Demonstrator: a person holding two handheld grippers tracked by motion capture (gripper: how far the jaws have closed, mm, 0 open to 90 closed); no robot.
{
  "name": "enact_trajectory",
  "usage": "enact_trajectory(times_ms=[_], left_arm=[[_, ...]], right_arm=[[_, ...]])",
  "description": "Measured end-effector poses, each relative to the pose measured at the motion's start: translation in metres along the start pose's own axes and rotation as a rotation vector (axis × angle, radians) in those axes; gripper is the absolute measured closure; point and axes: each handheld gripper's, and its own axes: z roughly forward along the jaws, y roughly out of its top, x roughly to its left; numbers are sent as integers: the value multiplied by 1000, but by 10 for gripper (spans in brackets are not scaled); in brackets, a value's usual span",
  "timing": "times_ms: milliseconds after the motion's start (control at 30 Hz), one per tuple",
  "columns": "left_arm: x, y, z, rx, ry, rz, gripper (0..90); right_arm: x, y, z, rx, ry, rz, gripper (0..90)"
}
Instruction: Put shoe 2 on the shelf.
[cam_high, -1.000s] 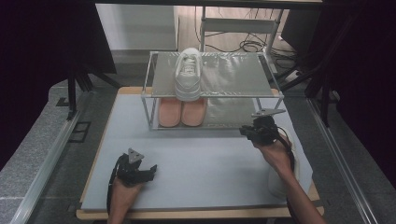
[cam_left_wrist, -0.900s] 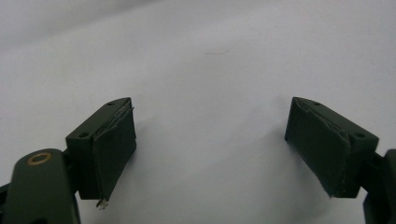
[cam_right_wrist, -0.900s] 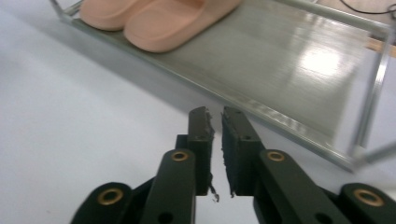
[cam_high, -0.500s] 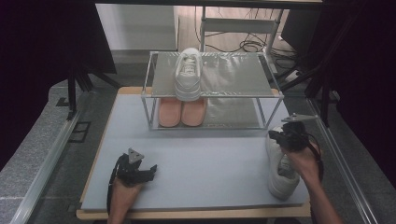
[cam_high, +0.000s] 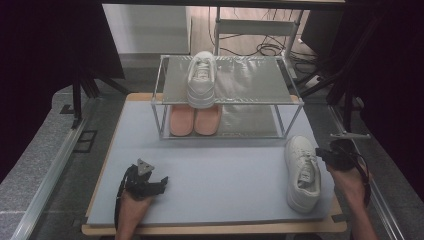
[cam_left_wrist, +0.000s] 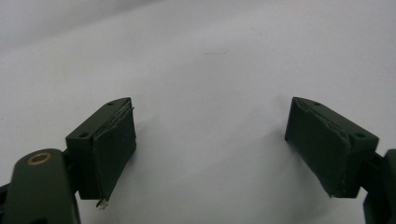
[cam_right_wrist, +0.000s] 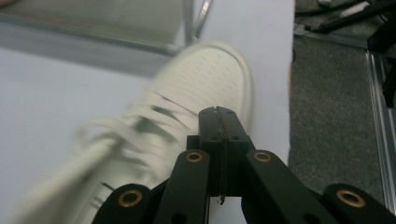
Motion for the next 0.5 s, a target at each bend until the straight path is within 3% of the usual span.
enact_trajectory(times_ms=[233,500], left_arm=[[0,0,0,-1,1,1,163],[0,0,0,-1,1,1,163]], right_arm=[[-17,-19,20,39,-42,34,900],[-23,-40,33,82,-34,64,900]])
